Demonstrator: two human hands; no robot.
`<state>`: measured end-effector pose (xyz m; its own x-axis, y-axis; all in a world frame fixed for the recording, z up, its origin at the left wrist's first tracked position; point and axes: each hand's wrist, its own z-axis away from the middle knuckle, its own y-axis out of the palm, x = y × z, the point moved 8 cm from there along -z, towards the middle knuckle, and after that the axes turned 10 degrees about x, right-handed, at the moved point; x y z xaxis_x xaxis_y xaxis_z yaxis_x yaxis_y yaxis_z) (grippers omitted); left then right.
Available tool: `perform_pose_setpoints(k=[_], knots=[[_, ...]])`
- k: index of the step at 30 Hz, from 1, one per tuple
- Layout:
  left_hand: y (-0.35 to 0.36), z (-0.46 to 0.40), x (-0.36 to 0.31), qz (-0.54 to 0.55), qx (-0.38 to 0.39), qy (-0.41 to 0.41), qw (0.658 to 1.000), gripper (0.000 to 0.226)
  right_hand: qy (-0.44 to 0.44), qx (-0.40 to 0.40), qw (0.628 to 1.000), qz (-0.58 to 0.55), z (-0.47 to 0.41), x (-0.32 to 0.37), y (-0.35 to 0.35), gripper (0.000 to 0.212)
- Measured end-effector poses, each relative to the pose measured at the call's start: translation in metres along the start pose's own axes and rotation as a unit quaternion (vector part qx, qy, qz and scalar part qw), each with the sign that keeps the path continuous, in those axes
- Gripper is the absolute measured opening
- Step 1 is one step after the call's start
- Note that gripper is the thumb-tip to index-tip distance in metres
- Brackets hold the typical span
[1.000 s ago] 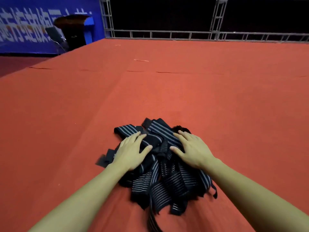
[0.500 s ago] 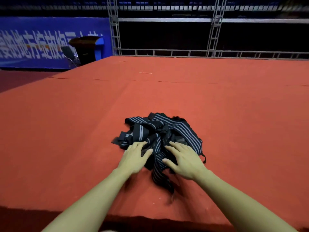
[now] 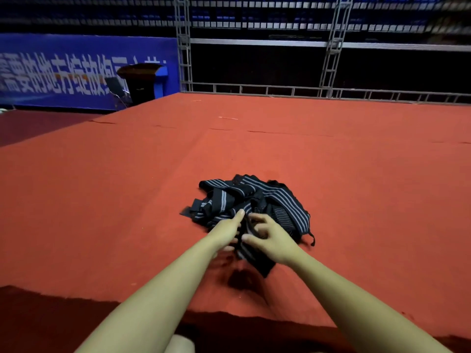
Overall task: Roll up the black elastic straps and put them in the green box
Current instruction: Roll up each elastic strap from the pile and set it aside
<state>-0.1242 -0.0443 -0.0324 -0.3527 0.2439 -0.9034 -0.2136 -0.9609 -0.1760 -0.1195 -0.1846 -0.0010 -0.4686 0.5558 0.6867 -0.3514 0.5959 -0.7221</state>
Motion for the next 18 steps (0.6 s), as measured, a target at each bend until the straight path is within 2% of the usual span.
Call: perform_pose_setpoints(k=[2, 4, 7, 9, 12, 14, 16, 18], knots=[[0.0, 0.004, -0.014, 0.031, 0.0, 0.02, 0.999, 0.058, 0.001, -0.009, 0.997, -0.081, 0.0, 0.011, -0.016, 0.05], [0.001, 0.006, -0.021, 0.096, 0.017, 0.043, 0.994, 0.068, -0.007, -0.026, 0.988, -0.154, -0.001, 0.019, -0.029, 0.052], [0.008, 0.007, -0.033, 0.18, 0.057, 0.069, 0.98, 0.073, -0.025, -0.103, 0.97, -0.218, -0.001, 0.031, -0.054, 0.038], [0.008, 0.01, -0.04, 0.198, 0.04, 0.062, 0.978, 0.078, -0.022, -0.158, 0.96, -0.229, -0.002, 0.039, -0.074, 0.031], [0.008, 0.013, -0.046, 0.26, 0.042, 0.04, 0.964, 0.1, -0.019, -0.183, 0.952, -0.245, -0.005, 0.049, -0.093, 0.047], [0.005, 0.018, -0.063, 0.299, 0.053, 0.074, 0.95, 0.097, -0.017, -0.172, 0.954, -0.244, -0.007, 0.055, -0.095, 0.056], [-0.008, 0.024, -0.082, 0.249, 0.011, 0.133, 0.959, 0.089, -0.027, -0.171, 0.957, -0.233, -0.008, 0.061, -0.096, 0.057], [-0.021, 0.035, -0.104, 0.138, -0.052, 0.196, 0.969, 0.077, -0.044, -0.184, 0.952, -0.24, -0.007, 0.065, -0.1, 0.044]])
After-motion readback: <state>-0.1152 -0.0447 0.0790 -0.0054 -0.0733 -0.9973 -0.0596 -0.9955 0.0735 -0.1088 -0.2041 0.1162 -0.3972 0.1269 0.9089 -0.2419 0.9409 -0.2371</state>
